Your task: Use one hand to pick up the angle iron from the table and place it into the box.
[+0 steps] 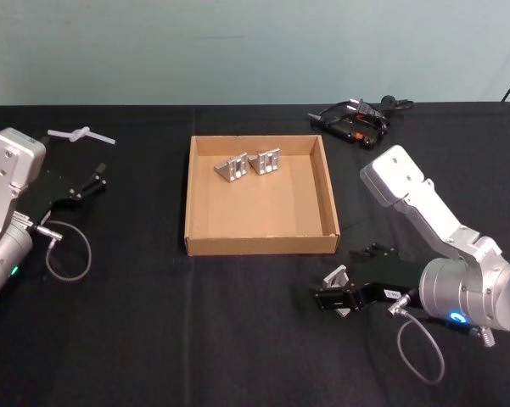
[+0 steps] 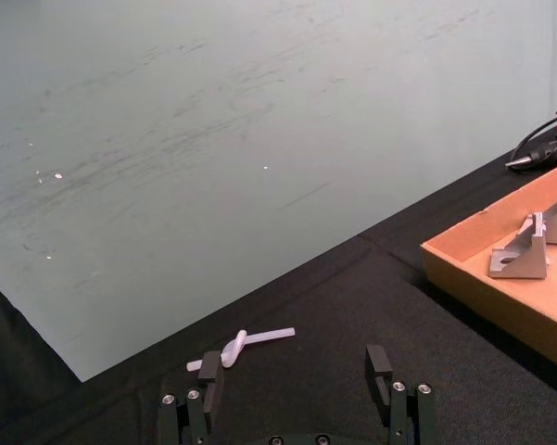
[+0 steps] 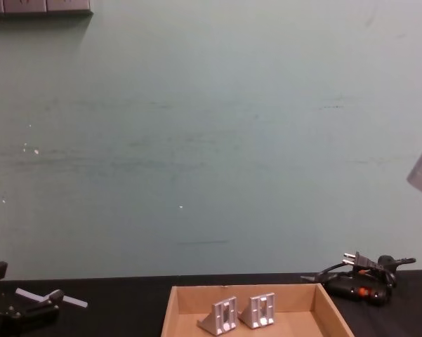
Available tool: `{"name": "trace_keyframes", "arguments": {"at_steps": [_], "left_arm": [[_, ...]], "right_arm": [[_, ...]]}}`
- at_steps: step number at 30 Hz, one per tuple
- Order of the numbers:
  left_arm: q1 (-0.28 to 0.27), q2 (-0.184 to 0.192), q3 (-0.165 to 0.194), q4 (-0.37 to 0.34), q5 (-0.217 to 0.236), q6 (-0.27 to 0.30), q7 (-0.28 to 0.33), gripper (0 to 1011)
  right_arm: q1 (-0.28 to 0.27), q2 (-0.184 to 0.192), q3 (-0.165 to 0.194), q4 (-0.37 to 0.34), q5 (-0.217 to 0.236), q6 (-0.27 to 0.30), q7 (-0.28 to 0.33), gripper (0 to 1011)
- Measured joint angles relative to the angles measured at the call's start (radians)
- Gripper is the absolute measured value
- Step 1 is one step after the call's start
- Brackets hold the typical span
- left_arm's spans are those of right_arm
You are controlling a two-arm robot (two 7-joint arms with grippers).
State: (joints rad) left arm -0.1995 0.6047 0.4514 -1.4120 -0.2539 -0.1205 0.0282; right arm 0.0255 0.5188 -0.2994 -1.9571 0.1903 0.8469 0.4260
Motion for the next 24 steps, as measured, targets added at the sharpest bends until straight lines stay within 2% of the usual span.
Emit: {"name": "trace_keyframes", "arguments": {"at_steps": [12, 24], "left_arm": [[0.0, 0.0, 0.0, 0.0, 0.0, 0.0, 0.0, 1005], [0.0, 0.0, 0.0, 0.0, 0.0, 0.0, 0.0, 1005]], "right_arm": [[0.004, -0.014, -0.003, 0.04, 0.002, -0.013, -0.001, 1000], [0.005, -0.02, -0.009, 0.045, -0.002, -0.003, -0.005, 1000]]}}
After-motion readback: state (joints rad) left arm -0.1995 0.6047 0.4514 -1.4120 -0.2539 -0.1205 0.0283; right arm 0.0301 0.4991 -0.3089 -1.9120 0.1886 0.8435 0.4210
